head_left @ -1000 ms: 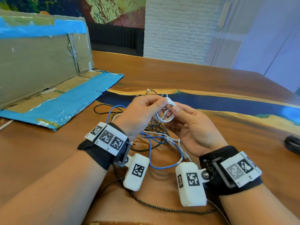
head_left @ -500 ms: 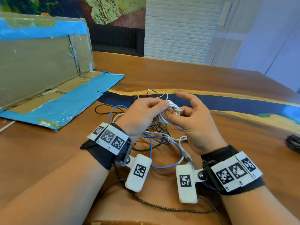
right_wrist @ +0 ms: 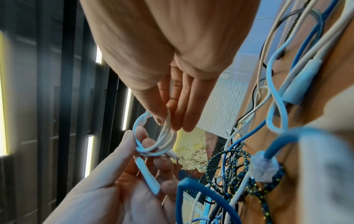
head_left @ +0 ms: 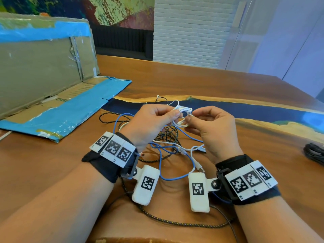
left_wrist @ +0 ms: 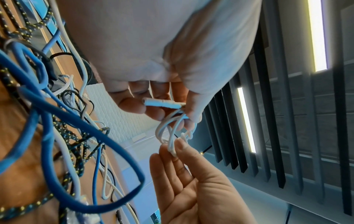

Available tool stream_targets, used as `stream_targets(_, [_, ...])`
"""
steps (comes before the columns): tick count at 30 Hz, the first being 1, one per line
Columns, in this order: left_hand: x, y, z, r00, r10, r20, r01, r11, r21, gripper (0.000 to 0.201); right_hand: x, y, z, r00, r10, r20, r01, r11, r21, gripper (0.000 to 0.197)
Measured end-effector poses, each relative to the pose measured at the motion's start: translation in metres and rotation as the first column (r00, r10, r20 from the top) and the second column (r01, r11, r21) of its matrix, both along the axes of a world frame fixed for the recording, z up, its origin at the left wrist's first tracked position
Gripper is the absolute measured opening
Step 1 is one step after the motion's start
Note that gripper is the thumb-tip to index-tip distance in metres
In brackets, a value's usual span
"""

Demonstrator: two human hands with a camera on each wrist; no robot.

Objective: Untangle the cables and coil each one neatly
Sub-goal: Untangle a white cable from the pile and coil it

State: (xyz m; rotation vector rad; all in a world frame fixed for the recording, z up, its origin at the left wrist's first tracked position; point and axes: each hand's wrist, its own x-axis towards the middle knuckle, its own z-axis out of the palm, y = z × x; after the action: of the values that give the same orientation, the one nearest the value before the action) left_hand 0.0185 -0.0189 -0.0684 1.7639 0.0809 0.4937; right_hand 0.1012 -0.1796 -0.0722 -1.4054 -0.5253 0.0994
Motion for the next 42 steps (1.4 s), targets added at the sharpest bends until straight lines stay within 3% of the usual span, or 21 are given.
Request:
stream_targets(5, [0.001, 0.003, -0.001, 0.998, 0.061, 0.023, -0.061, 0.998, 0.007, 0.021, 0.002, 0.0, -0.001, 1.0, 0.005, 0.023, -0.003, 0.997, -0.08, 0.004])
stream_targets(9, [0.001, 0.003, -0.001, 0.992, 0.12, 0.042, -0.121, 0.992, 0.018, 0.026, 0.002, 0.003, -0.002, 1.0, 0.02, -0.004, -0.02, 0.992, -0.127, 0.006])
stream_targets(14, [0.003, 0.002, -0.003, 0.995, 0.098, 0.025, -0.096, 0.992, -0.084, 0.021, 0.001, 0.005, 0.004, 0.945, 0.204, -0.256, -0.194, 0.979, 0.067, 0.01])
stream_targets(20, [0.005, 0.001, -0.005, 0.993, 0.109, 0.035, -0.105, 0.989, -0.1, 0.019, -0.002, 0.003, 0.008, 0.888, 0.291, -0.357, -0.244, 0.954, 0.171, 0.007])
stream_targets(25, [0.006, 0.007, -0.002, 0.985, 0.165, 0.052, -0.141, 0.941, -0.308, 0.021, -0.006, 0.003, 0.006, 0.892, 0.333, -0.305, -0.304, 0.942, 0.14, 0.01])
stream_targets(28, [0.006, 0.002, 0.0, 0.992, 0.115, 0.059, -0.082, 0.912, -0.402, 0.021, -0.007, 0.007, 0.001, 0.922, 0.311, -0.23, -0.315, 0.949, 0.017, 0.008])
stream_targets(32, [0.002, -0.002, 0.003, 0.996, 0.018, 0.09, 0.03, 0.859, -0.51, 0.023, -0.004, 0.005, 0.002, 0.952, 0.234, -0.198, -0.233, 0.972, 0.027, 0.008])
stream_targets(39, [0.0, -0.011, 0.003, 0.986, -0.06, 0.154, 0.143, 0.785, -0.603, 0.019, -0.006, 0.005, -0.001, 0.987, 0.115, -0.112, -0.107, 0.991, 0.08, 0.01])
stream_targets(42, [-0.001, -0.014, 0.003, 0.984, -0.127, 0.126, 0.176, 0.81, -0.56, 0.017, -0.008, 0.007, -0.002, 0.981, 0.149, -0.123, -0.14, 0.987, 0.077, 0.013])
